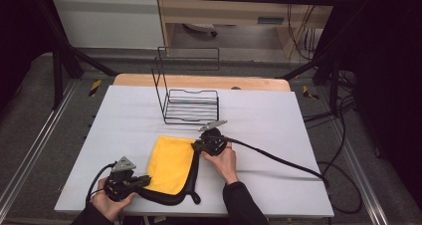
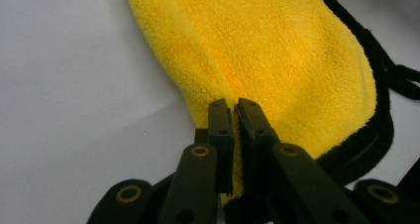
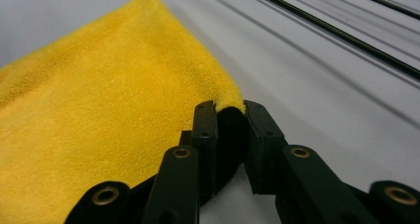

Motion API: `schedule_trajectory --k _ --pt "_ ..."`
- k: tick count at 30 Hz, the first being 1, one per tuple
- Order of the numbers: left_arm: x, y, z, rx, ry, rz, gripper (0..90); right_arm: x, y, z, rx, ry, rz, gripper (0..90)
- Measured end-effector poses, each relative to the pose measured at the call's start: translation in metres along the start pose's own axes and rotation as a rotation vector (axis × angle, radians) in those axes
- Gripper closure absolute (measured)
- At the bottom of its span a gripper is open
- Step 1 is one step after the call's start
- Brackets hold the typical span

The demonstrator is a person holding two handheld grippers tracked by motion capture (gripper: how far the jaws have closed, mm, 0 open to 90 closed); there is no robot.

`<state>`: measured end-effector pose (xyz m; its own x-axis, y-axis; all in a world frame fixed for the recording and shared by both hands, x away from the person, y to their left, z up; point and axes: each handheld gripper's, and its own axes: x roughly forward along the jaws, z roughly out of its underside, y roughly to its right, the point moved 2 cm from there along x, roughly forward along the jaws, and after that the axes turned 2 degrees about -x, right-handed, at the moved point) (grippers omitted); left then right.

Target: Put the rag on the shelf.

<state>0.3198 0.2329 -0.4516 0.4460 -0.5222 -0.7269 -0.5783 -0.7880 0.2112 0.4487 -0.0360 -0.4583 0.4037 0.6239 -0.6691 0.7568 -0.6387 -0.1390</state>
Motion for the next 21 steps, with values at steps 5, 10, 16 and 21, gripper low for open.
schedule_trajectory --k 5,10,16,21 --pt "-0.005 -0.003 -0.003 0.031 0.033 0.027 70.5 -0.005 -0.002 -0.001 -0.014 0.038 0.03 63.7" --pt "-0.01 -0.01 -0.012 0.044 0.076 0.021 55.7 -0.022 -0.005 -0.008 -0.034 0.082 0.055 45.1" --pt "-0.009 -0.02 -0.027 0.082 0.075 -0.01 39.9 -0.035 -0.006 -0.005 -0.025 0.101 0.048 26.0" --pt "-0.008 -0.028 -0.042 0.083 0.096 -0.007 27.6 -0.047 -0.002 0.002 -0.015 0.112 0.056 15.6"
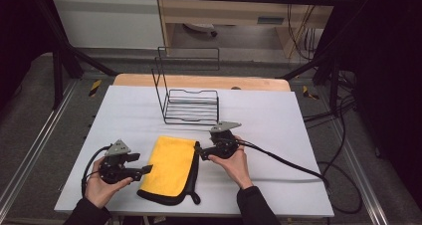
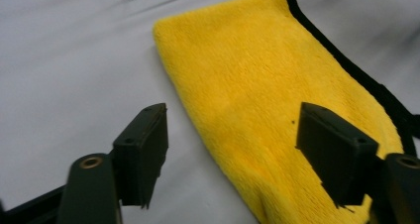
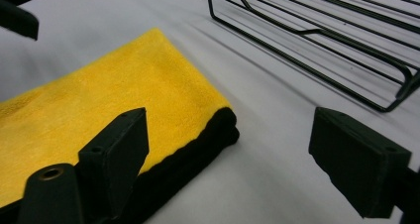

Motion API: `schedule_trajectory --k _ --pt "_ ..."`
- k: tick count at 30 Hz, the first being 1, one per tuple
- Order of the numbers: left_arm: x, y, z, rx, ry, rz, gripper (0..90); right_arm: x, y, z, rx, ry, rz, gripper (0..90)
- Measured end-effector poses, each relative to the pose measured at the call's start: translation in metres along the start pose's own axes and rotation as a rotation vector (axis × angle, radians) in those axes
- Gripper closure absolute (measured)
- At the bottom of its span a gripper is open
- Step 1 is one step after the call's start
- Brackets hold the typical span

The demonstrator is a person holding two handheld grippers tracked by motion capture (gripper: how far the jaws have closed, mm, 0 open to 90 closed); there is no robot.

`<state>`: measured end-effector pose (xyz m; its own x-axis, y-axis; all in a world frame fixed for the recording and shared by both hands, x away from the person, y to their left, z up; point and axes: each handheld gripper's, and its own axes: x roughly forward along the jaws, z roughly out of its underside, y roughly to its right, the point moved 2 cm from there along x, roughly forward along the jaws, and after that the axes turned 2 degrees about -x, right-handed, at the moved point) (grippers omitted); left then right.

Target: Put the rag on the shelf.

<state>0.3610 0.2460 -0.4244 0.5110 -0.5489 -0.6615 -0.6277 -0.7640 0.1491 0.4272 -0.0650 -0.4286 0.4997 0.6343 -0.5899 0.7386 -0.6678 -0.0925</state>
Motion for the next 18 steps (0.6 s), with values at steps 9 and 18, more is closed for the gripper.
schedule_trajectory --k 9,18 --pt "0.009 -0.016 -0.026 -0.003 0.013 -0.018 10.4 -0.025 0.01 0.016 0.052 0.013 0.018 6.1" --pt "0.028 -0.025 -0.046 -0.022 0.012 -0.027 8.9 -0.041 0.02 0.035 0.079 0.008 0.034 3.8"
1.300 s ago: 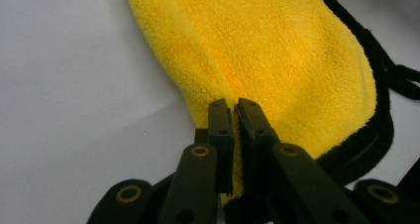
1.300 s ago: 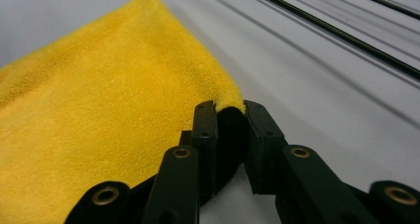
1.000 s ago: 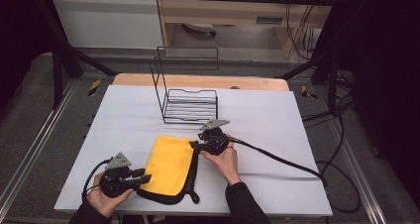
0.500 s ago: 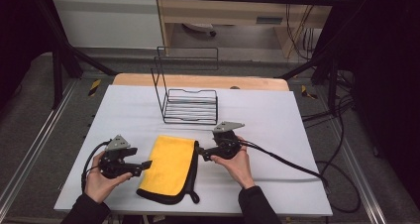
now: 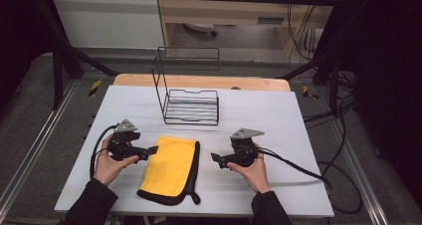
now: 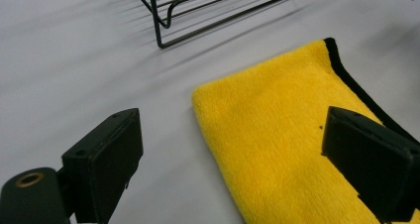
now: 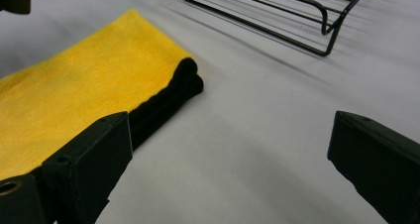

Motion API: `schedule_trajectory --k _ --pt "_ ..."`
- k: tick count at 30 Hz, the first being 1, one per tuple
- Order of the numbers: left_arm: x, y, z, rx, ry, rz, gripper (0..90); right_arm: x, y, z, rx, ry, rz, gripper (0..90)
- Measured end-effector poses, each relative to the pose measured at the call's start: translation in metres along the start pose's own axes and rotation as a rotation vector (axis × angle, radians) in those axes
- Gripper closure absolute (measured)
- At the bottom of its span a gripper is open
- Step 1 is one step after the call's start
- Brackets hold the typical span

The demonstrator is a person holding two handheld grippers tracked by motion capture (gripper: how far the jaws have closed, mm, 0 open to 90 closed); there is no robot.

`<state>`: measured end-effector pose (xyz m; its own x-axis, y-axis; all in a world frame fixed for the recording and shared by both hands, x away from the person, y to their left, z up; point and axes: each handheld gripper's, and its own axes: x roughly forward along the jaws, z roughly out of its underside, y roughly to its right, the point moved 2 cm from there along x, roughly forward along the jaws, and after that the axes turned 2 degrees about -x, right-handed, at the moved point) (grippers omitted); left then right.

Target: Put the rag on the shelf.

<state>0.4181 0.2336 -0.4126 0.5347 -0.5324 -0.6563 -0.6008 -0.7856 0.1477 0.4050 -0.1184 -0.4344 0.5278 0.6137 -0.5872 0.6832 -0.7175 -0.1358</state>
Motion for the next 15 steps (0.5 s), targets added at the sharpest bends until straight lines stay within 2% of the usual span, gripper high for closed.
schedule_trajectory --k 2,5,7,10,12,15 --pt "0.008 -0.003 -0.004 -0.006 -0.007 0.007 10.6 -0.002 0.001 0.005 0.001 0.001 0.001 3.7" --pt "0.021 -0.006 -0.008 0.006 -0.022 -0.022 16.0 -0.004 0.002 0.011 0.006 -0.006 0.006 3.5" --pt "0.029 -0.007 -0.009 0.0 -0.031 -0.03 19.2 -0.004 0.002 0.015 0.007 -0.018 0.013 3.4" --pt "0.038 -0.01 -0.007 -0.012 -0.045 -0.027 27.3 -0.004 0.002 0.017 0.009 -0.019 0.01 3.4" --pt "0.045 -0.012 -0.005 0.001 -0.071 -0.043 34.2 -0.003 0.002 0.018 0.006 -0.02 0.011 3.5" --pt "0.051 -0.015 -0.003 -0.017 -0.077 -0.036 44.0 -0.003 0.001 0.018 0.012 -0.02 0.006 3.7"
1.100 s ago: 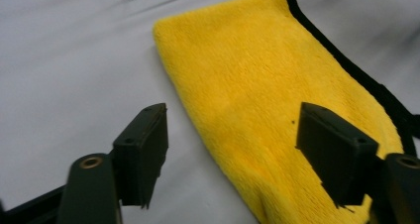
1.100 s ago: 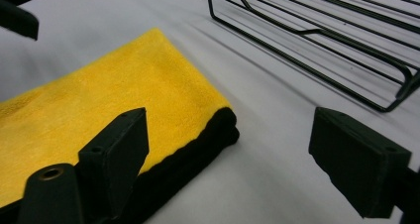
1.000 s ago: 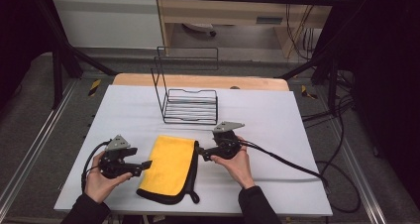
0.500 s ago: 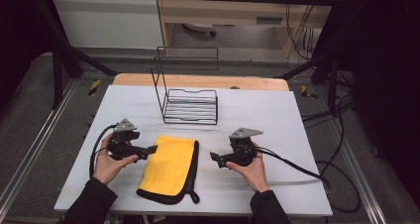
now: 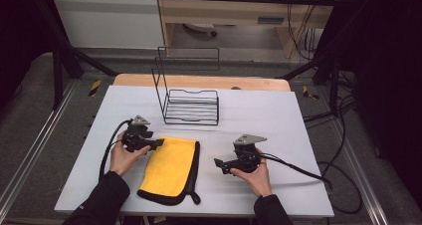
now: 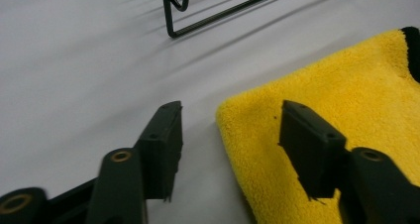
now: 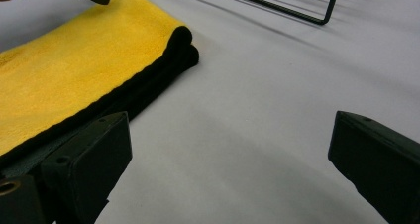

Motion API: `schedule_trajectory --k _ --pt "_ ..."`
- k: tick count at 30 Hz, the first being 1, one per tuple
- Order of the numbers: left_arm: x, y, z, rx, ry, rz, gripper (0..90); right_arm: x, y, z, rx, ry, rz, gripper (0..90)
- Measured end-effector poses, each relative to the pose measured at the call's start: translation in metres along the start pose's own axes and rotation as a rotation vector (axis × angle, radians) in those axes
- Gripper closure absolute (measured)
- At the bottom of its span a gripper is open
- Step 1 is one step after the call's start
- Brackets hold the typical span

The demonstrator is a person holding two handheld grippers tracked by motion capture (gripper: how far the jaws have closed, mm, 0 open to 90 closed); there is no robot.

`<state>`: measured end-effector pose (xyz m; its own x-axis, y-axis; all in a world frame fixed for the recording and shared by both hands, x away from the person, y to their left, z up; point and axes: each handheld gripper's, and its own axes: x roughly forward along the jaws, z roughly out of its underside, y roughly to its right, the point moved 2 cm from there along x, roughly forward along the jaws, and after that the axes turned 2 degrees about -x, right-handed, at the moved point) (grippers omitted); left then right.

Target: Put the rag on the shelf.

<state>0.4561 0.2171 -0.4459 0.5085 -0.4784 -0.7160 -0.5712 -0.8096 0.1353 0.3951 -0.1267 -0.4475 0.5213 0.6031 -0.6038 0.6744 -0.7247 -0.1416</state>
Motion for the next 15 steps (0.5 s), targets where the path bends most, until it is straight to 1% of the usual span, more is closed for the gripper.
schedule_trajectory --k 1,4,6,11,13,15 --pt "0.002 0.0 0.0 -0.003 -0.002 -0.001 48.2 0.0 0.0 0.0 0.0 0.0 -0.001 3.7" --pt "0.006 -0.001 0.001 0.004 -0.009 -0.002 56.3 0.001 0.0 0.001 -0.002 -0.006 0.001 3.8" --pt "0.008 -0.001 0.001 0.001 -0.018 0.007 59.8 0.001 0.0 0.001 -0.002 -0.008 -0.004 4.1" --pt "0.011 -0.001 0.003 -0.011 -0.033 0.043 68.5 0.001 -0.001 0.001 0.007 -0.006 -0.008 4.2" --pt "0.012 0.0 0.003 -0.003 -0.034 0.043 70.8 0.001 -0.001 0.001 0.012 -0.007 -0.011 4.2" --pt "0.012 0.001 0.003 -0.011 -0.036 0.052 73.5 0.002 -0.001 0.0 0.016 -0.001 -0.011 4.2"
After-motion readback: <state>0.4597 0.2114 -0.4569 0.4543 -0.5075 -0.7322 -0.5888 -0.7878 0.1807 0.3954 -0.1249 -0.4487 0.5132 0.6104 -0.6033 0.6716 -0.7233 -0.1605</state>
